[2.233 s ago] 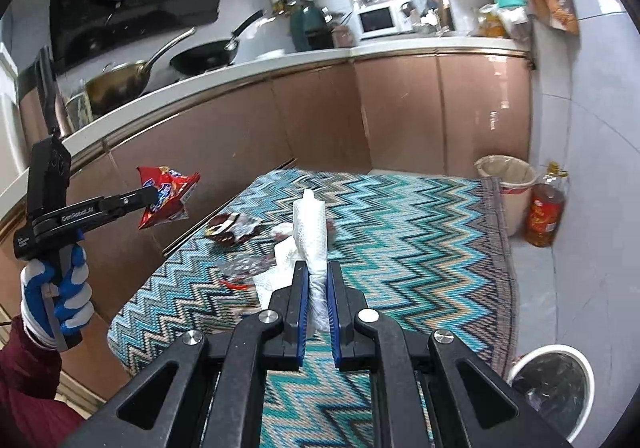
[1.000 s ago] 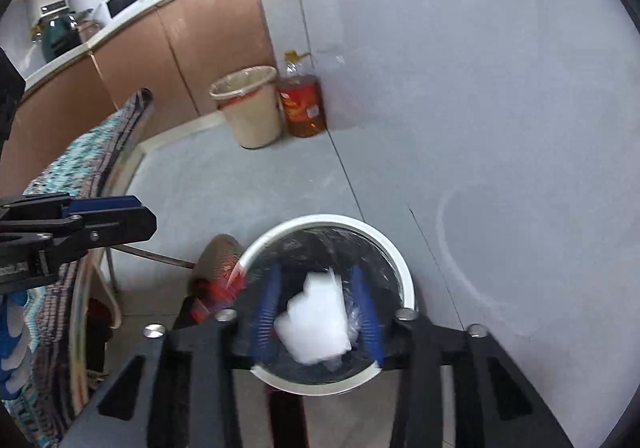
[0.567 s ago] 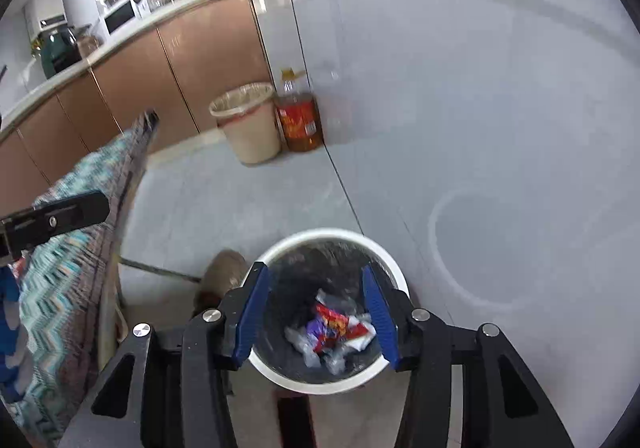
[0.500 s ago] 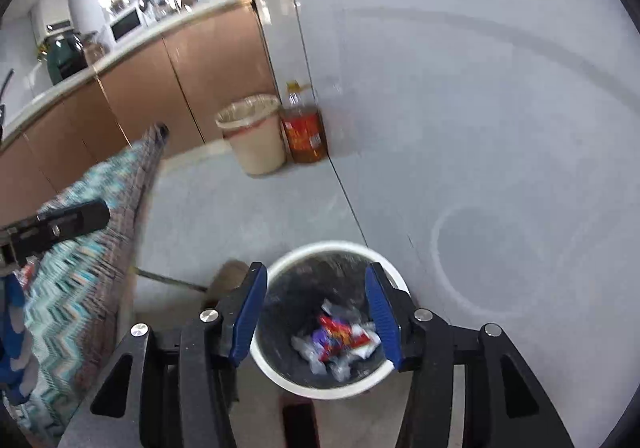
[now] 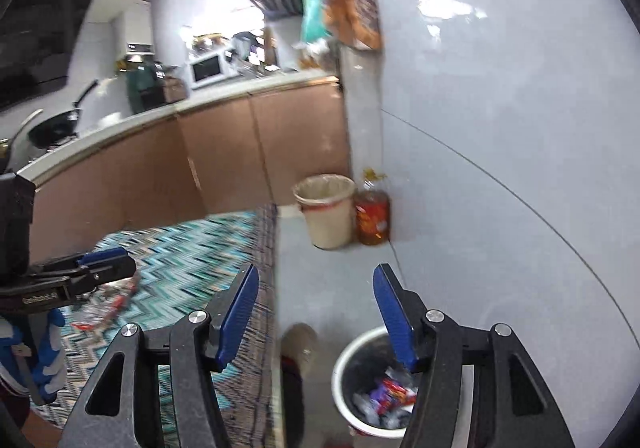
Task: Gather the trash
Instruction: 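Move both tools back to the trash on the cloth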
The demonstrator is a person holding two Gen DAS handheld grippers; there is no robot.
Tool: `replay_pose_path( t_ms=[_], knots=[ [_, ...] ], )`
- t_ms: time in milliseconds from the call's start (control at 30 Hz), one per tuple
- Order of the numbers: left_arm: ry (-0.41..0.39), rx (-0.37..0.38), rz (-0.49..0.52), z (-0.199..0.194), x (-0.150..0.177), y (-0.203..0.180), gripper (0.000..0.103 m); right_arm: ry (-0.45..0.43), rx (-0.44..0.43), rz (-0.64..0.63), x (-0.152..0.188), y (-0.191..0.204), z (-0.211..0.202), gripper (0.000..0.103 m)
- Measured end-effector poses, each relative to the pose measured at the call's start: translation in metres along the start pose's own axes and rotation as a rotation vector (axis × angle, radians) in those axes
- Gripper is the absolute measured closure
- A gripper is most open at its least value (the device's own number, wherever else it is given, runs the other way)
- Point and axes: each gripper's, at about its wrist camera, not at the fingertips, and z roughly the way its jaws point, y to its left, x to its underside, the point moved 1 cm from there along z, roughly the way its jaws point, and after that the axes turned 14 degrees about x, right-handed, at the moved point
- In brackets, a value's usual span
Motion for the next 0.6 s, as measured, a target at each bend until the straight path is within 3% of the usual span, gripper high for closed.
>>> replay_pose_path(
  t_ms=[300,600],
  knots=[
    [-0.131,-0.167,-0.057,-0.112,0.022,0.06,0.051,-0.077,-0.118,-0.061,-0.023,0.059,-0.03,0.046],
    [-0.202,-0.308,-0.122,-0.181,0.049,0.115,0.052,-0.071,-0.228,-0.11,-0.031,0.108,-0.027,0.046]
  ],
)
